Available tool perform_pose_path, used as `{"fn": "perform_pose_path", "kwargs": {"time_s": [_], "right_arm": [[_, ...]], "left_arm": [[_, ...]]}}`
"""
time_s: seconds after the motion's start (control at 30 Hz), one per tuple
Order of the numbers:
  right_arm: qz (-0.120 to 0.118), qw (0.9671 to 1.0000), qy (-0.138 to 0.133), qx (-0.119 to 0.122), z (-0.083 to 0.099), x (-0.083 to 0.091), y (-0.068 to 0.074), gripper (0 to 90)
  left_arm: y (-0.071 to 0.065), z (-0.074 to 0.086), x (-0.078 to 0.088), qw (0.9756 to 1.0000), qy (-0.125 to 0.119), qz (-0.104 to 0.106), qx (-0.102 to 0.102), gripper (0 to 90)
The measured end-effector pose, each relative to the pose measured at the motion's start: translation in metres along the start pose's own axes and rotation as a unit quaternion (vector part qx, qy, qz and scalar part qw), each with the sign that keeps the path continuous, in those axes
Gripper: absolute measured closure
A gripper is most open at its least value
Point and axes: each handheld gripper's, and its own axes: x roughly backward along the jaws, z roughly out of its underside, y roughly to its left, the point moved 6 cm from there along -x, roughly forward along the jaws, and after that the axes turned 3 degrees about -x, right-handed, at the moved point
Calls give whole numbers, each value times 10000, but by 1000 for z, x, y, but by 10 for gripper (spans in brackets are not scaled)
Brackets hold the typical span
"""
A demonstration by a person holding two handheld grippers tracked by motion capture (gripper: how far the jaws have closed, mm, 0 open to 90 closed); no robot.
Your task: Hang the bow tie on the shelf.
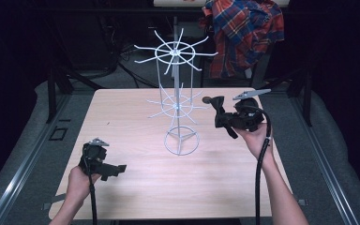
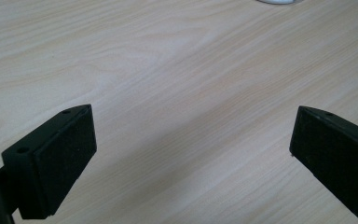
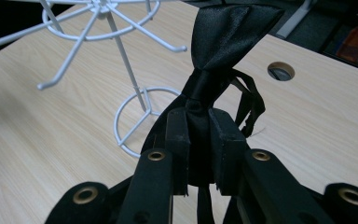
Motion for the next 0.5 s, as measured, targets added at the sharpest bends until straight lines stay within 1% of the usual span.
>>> {"fn": "perform_pose_path", "kwargs": {"time_s": [0.13, 0.17, 0.33, 0.5], "right_arm": [[-41, 9999, -82, 57, -4, 2, 4, 790], [-37, 9999, -104, 102, -6, 3, 6, 790], [-70, 9997, -144, 169, -10, 6, 9, 790], [-115, 9996, -191, 164, -11, 6, 11, 790]], "left_arm": [[1, 1, 0, 10000, 20, -5, 13, 6], [1, 1, 0, 10000, 15, -11, -5, 6], [0, 1, -1, 10000, 47, 1, -2, 6], [0, 1, -1, 10000, 47, -5, -17, 6]]}}
